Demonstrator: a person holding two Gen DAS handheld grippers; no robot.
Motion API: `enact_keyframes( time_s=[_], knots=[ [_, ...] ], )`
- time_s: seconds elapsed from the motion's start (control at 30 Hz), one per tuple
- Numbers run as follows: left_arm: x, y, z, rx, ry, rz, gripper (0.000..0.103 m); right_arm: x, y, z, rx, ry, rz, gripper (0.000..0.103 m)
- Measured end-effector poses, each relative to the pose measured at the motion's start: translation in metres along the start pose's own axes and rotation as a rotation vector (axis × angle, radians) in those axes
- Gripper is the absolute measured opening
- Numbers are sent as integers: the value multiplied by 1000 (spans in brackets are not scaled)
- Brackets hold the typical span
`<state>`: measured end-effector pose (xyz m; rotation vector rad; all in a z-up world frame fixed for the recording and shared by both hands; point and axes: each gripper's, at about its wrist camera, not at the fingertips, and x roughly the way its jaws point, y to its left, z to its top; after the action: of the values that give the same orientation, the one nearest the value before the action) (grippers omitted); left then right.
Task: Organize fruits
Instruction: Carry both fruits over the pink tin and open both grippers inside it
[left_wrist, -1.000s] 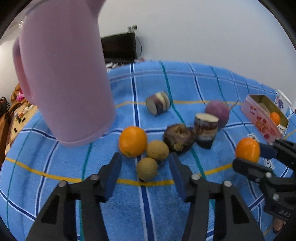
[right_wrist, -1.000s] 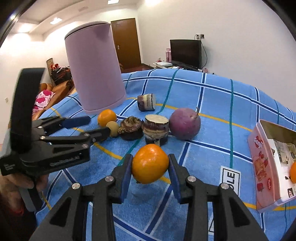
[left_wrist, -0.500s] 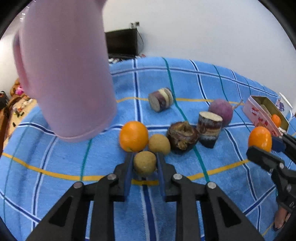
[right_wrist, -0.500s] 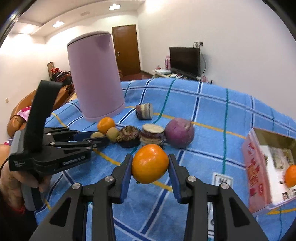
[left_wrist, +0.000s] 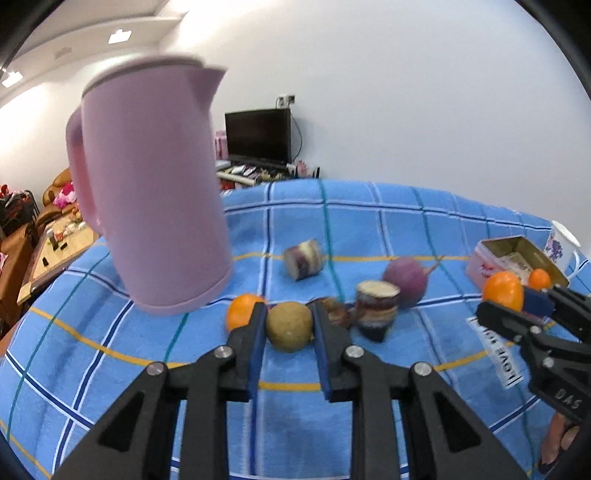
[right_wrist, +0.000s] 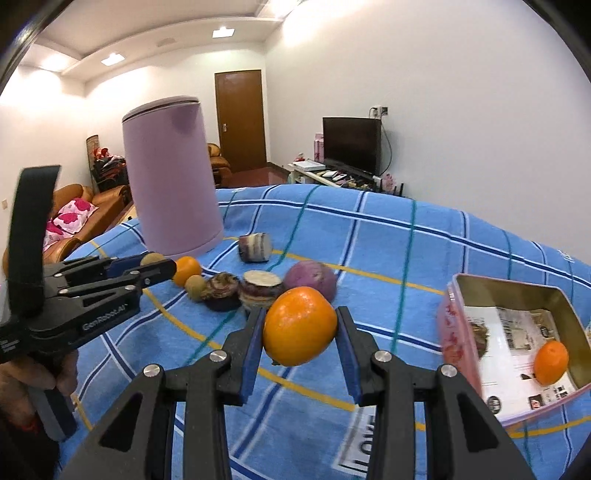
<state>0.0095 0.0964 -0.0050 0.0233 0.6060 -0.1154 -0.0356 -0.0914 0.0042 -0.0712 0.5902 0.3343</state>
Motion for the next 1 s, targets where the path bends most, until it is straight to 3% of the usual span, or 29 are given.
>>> enact_keyframes(
  time_s=[0.33,1.0],
  knots=[
    [-4,-56,6,-20,-15,-102,26,-17,-35,-4,0,-27,-83,40],
    [4,-157,20,54,-31,-177,26,-42,-113,-10,31,-57,-255,40]
  ],
)
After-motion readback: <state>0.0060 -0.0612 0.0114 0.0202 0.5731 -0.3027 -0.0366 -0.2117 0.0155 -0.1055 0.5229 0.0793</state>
